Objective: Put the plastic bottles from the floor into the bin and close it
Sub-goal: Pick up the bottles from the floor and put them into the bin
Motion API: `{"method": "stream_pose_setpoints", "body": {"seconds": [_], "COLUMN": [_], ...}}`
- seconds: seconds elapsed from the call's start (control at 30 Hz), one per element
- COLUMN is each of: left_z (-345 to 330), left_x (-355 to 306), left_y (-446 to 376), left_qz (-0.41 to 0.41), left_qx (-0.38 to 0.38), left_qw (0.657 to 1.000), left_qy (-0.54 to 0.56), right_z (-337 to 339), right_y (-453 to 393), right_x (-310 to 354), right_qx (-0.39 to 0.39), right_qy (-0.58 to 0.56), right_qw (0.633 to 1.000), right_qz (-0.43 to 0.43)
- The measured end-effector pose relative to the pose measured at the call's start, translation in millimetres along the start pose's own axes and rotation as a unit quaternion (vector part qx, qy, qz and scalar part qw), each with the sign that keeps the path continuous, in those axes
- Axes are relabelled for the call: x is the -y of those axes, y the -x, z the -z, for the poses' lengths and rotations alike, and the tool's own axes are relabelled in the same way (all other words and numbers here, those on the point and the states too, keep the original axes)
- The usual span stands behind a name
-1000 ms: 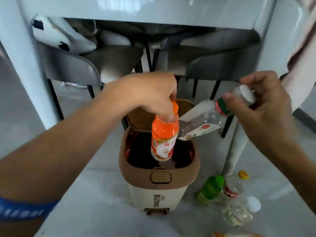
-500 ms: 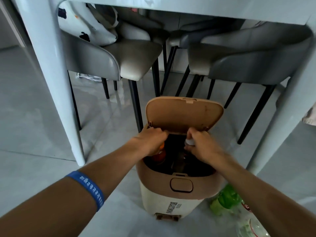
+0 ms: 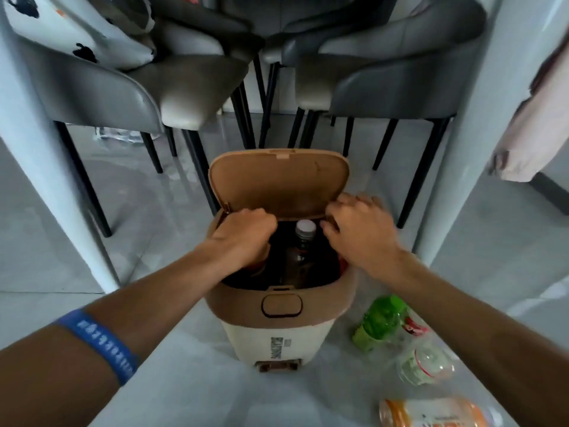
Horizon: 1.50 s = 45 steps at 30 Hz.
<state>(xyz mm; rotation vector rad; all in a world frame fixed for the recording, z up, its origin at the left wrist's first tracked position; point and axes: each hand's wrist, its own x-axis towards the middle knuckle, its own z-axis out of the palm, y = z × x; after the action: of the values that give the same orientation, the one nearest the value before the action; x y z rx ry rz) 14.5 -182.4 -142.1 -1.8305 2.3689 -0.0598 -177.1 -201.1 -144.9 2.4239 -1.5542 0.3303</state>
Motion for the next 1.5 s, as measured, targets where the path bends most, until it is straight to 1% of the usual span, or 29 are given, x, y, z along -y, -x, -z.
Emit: {"method": "stream_pose_setpoints", "body": {"seconds": [0.07,0.1,0.17,0.27,0.3,0.33,0.4,0.43,0.5,0.57,0.63,0.73,0.83,0.9,1.0,1.07,1.17,1.23,1.3,1.4,1.47,1.5], "left_z": [18,25,39,56,58,54,35,21,-5,-23,-36,-51,-49,-34,7,41,99,137,168,195,199,197], "left_x": [-22,-35,-56,-107,-126,-146,-186,-202,-222,-232,-234,-231,-217,-211,-195,-176,-140,-111,-82,-40,-13,-2], "left_y": [2,2,1,-10,-13,-19,-30,-35,-40,-39,-32,-25,-24,-25,-31,-34,-29,-16,1,23,31,34], "left_qz": [-0.015,-0.031,-0.067,-0.137,-0.161,-0.175,-0.174,-0.168,-0.154,-0.147,-0.160,-0.177,-0.154,-0.134,-0.114,-0.099,-0.084,-0.071,-0.063,-0.048,-0.032,-0.026], "left_qx": [0.010,0.009,-0.019,-0.069,-0.075,-0.066,-0.008,0.021,0.066,0.092,0.097,0.083,0.086,0.082,0.029,-0.004,-0.046,-0.076,-0.086,-0.104,-0.113,-0.105], "left_qw": [0.999,0.998,0.994,0.981,0.975,0.972,0.977,0.981,0.985,0.985,0.982,0.980,0.982,0.981,0.974,0.963,0.948,0.936,0.925,0.918,0.920,0.924], "left_qy": [0.036,0.059,0.090,0.121,0.134,0.142,0.120,0.092,0.041,0.024,0.021,0.023,0.068,0.116,0.195,0.250,0.305,0.335,0.365,0.379,0.375,0.366], "right_z": [11,14,16,8,3,-4,-17,-22,-32,-39,-46,-63,-69,-65,-38,-9,45,83,117,149,156,156], "right_y": [27,44,73,118,129,137,149,153,158,159,158,157,148,141,121,104,78,62,48,30,19,14], "right_x": [-22,-36,-65,-114,-125,-132,-141,-145,-150,-153,-154,-159,-158,-157,-152,-147,-139,-127,-110,-81,-58,-48], "right_qx": [-0.053,-0.060,-0.059,-0.045,-0.021,0.020,0.105,0.124,0.145,0.161,0.181,0.173,0.160,0.141,0.068,0.007,-0.100,-0.152,-0.199,-0.247,-0.257,-0.255], "right_qy": [-0.046,-0.057,-0.071,-0.082,-0.088,-0.090,-0.090,-0.088,-0.087,-0.111,-0.145,-0.178,-0.189,-0.197,-0.247,-0.282,-0.315,-0.349,-0.383,-0.425,-0.441,-0.448], "right_qw": [0.997,0.995,0.992,0.981,0.976,0.972,0.961,0.957,0.955,0.955,0.953,0.955,0.959,0.961,0.953,0.941,0.919,0.901,0.879,0.850,0.840,0.838], "right_qz": [-0.038,-0.054,-0.088,-0.172,-0.196,-0.214,-0.238,-0.246,-0.244,-0.225,-0.193,-0.162,-0.141,-0.131,-0.161,-0.188,-0.214,-0.208,-0.200,-0.188,-0.183,-0.179]}}
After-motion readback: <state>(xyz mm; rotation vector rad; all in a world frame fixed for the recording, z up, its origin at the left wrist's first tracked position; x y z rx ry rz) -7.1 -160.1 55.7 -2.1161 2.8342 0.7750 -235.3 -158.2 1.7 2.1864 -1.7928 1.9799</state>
